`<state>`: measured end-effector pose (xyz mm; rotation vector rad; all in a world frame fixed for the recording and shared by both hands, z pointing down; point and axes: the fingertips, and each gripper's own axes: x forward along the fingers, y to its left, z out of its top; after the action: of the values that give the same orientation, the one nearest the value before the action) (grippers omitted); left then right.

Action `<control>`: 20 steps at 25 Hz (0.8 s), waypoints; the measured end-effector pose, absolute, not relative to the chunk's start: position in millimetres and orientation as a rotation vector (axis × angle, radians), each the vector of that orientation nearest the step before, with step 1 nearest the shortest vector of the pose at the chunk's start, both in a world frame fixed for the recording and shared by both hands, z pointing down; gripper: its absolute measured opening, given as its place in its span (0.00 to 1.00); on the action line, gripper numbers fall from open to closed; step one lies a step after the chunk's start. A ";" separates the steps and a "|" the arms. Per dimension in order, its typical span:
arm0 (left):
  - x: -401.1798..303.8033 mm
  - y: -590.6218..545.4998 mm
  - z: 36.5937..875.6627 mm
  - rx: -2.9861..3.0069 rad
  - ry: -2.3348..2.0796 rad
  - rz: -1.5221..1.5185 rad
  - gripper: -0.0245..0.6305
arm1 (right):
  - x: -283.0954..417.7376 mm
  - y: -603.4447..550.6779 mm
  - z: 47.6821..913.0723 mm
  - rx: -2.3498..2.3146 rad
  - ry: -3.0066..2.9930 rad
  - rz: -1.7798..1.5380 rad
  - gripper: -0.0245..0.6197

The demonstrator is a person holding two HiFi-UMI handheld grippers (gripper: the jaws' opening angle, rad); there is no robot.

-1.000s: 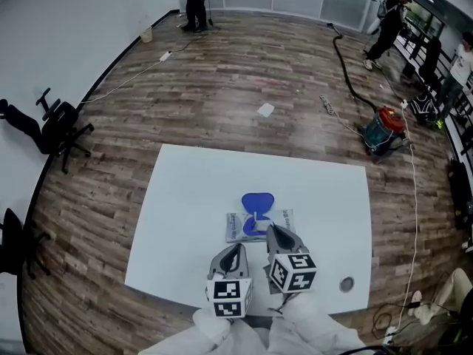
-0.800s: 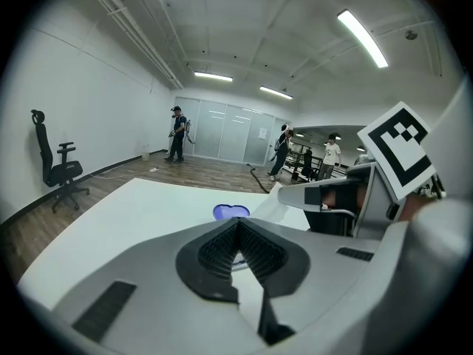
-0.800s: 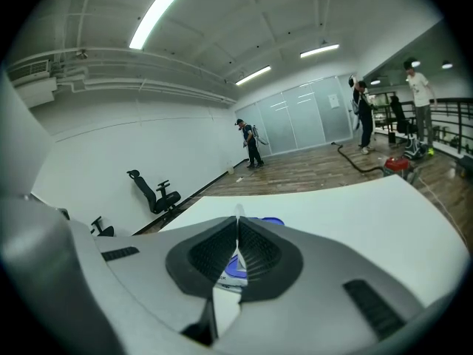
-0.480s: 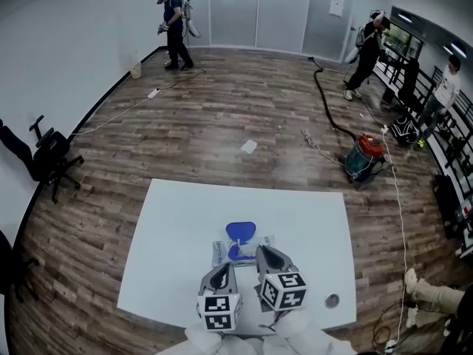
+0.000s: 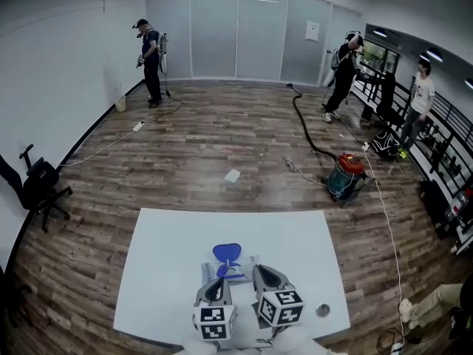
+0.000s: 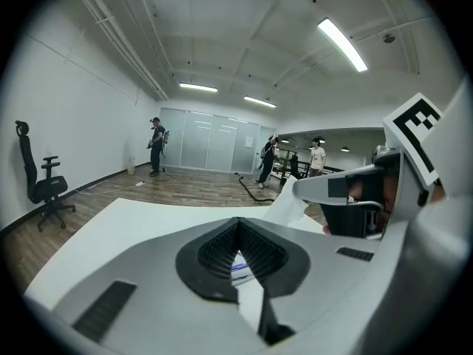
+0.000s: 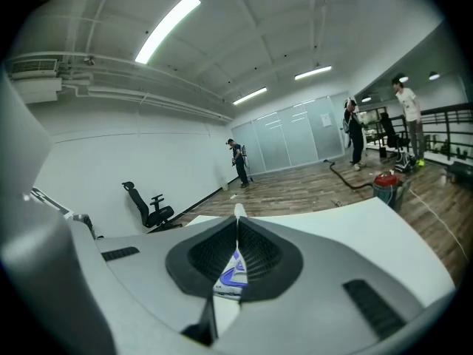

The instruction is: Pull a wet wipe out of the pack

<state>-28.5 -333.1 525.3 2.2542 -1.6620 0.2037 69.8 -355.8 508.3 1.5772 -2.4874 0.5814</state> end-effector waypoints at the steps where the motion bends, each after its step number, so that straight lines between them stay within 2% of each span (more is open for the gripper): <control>1: -27.1 -332.6 525.0 2.260 -1.658 0.205 0.03 | 72.0 -353.3 509.3 1.586 -2.484 0.586 0.06; 20: -14.2 -322.3 530.9 2.282 -1.615 0.227 0.03 | 87.2 -314.0 536.7 1.647 -2.428 0.652 0.06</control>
<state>-14.2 -322.3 530.9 2.2825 -1.6148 0.2270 87.2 -314.0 536.7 1.6468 -2.4279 0.6517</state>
